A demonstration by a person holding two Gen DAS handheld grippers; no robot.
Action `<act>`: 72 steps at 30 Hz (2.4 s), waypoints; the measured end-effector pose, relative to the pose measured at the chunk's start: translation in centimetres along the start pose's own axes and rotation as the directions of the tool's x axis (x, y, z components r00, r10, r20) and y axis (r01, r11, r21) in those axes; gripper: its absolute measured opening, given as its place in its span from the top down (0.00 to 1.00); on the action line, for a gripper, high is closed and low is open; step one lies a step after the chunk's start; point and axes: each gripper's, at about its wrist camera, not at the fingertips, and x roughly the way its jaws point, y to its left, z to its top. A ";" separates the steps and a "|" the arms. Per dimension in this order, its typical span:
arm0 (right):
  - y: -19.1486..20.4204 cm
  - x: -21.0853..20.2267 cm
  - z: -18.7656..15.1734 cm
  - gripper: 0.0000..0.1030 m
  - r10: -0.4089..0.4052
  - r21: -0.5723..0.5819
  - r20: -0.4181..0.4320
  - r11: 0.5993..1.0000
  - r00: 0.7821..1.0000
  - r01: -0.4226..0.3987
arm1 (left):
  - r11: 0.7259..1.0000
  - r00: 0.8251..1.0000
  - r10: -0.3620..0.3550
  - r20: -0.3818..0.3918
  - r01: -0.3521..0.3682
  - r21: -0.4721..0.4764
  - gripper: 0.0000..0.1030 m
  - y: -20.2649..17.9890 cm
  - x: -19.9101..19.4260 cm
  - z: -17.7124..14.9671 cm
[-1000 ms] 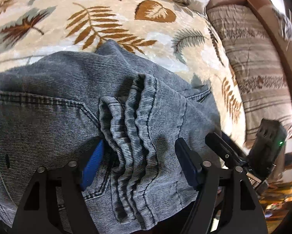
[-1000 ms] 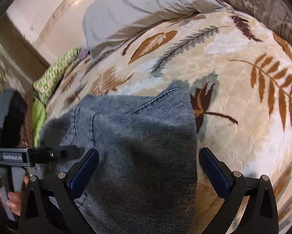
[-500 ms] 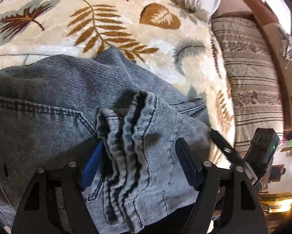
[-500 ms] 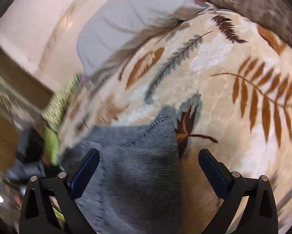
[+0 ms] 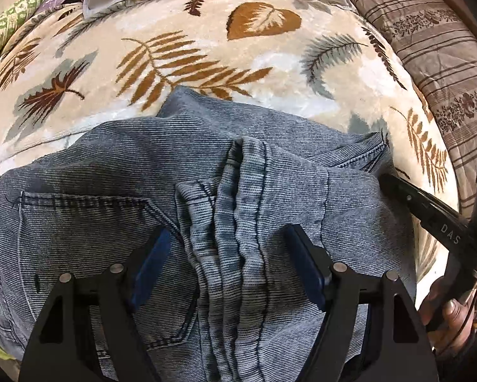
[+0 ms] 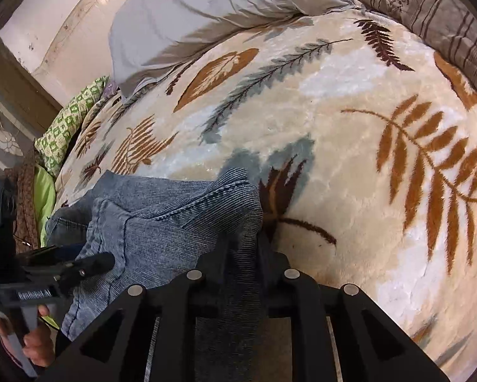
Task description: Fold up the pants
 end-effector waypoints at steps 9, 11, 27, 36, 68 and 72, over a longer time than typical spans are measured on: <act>0.6 -4.5 -2.9 0.58 0.044 0.019 0.047 0.999 0.998 -0.045 | 0.998 0.998 -0.059 0.021 0.060 -0.036 0.28 1.9 -4.2 -3.8; 1.1 -5.3 -4.2 0.58 0.054 0.006 0.062 0.998 0.997 -0.055 | 0.998 0.998 -0.054 0.026 0.055 -0.028 0.28 1.5 -4.6 -5.1; 2.6 -3.9 -7.5 0.51 -0.095 -0.051 0.037 0.994 0.995 0.097 | 0.999 0.999 0.014 0.044 -0.016 0.032 0.24 0.0 -2.8 -8.1; 4.2 -6.6 -9.3 0.42 -0.090 -0.044 0.073 0.995 0.993 0.093 | 1.000 0.998 -0.028 0.055 0.029 -0.009 0.24 1.6 -3.8 -8.3; 19.0 -5.4 -9.7 0.17 -0.114 -0.424 0.082 0.895 0.990 0.138 | 0.964 0.970 -0.165 0.181 0.197 -0.180 0.23 17.9 -12.3 -7.3; 26.7 -2.1 -11.9 0.16 -0.057 -0.581 -0.003 0.813 0.998 0.045 | 0.933 0.973 -0.194 0.123 0.222 -0.282 0.23 25.3 -11.2 -7.9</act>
